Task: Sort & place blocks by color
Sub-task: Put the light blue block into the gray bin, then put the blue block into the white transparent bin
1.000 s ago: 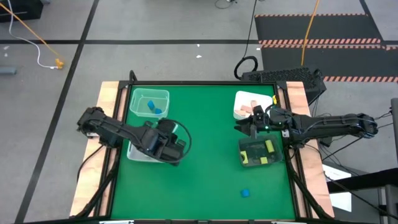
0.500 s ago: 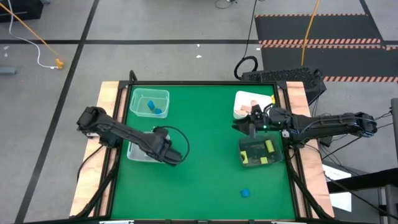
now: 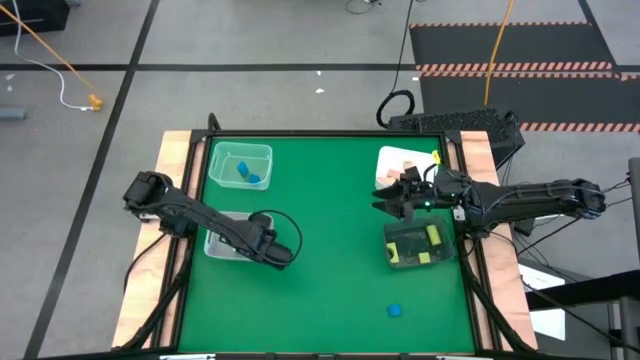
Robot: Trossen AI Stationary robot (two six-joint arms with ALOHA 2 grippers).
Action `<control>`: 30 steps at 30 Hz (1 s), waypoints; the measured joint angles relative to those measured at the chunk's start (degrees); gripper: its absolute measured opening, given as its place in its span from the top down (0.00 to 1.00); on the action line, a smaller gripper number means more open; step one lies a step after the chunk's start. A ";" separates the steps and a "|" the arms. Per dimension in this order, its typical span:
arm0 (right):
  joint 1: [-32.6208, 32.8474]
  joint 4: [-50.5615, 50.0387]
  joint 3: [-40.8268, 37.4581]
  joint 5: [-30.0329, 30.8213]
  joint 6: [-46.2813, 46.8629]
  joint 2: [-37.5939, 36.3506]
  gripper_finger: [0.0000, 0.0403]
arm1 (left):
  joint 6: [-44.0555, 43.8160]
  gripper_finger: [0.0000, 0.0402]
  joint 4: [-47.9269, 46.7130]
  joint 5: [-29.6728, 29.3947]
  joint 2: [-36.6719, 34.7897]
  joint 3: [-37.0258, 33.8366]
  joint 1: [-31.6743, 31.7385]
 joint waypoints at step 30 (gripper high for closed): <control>18.94 -37.57 17.18 -0.09 -13.08 18.00 0.43 | 4.11 0.50 0.24 -13.91 0.00 19.13 -0.20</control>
